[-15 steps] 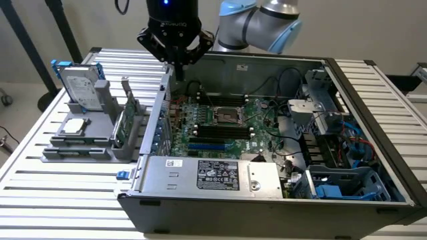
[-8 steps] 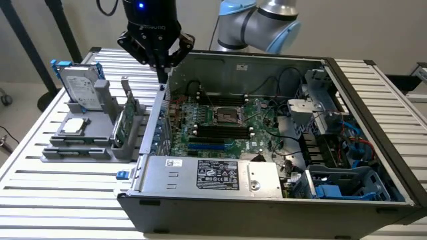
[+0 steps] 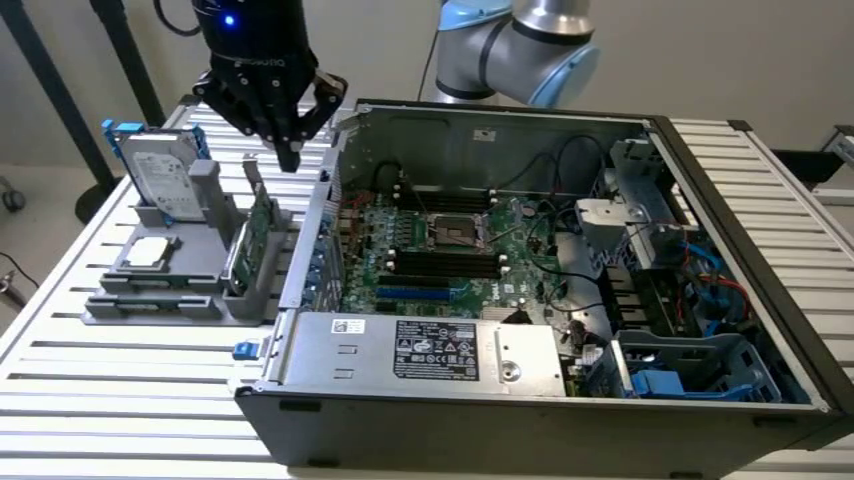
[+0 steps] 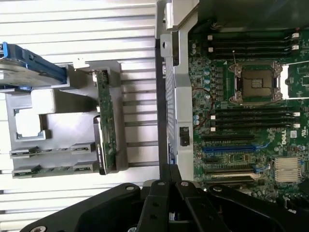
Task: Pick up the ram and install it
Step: 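Reach for the ram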
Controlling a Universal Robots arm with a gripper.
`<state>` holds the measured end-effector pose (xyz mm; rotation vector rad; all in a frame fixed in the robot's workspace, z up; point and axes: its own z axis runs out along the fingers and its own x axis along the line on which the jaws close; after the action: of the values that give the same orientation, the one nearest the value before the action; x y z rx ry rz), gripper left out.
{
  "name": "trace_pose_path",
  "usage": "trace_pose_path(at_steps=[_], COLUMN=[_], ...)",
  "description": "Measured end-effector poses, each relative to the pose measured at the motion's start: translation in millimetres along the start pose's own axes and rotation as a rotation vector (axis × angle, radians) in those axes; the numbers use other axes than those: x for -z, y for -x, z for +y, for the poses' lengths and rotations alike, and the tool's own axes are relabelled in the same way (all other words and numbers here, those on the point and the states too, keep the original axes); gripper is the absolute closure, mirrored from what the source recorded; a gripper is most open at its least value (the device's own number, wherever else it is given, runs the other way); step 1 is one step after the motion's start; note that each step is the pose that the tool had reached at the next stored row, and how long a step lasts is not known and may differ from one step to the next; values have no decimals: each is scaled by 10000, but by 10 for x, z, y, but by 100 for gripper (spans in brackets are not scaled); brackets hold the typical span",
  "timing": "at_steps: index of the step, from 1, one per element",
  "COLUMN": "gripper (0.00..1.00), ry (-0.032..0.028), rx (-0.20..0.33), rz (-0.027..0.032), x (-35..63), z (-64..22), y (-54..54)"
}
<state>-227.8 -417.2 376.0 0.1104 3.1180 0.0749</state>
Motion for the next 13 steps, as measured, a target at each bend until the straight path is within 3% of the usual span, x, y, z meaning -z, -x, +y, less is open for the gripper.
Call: trace_pose_path(at_steps=[13], gripper=[89], ry=[-8], rx=[0], rz=[-1], x=[-104], z=[-47], y=[-592])
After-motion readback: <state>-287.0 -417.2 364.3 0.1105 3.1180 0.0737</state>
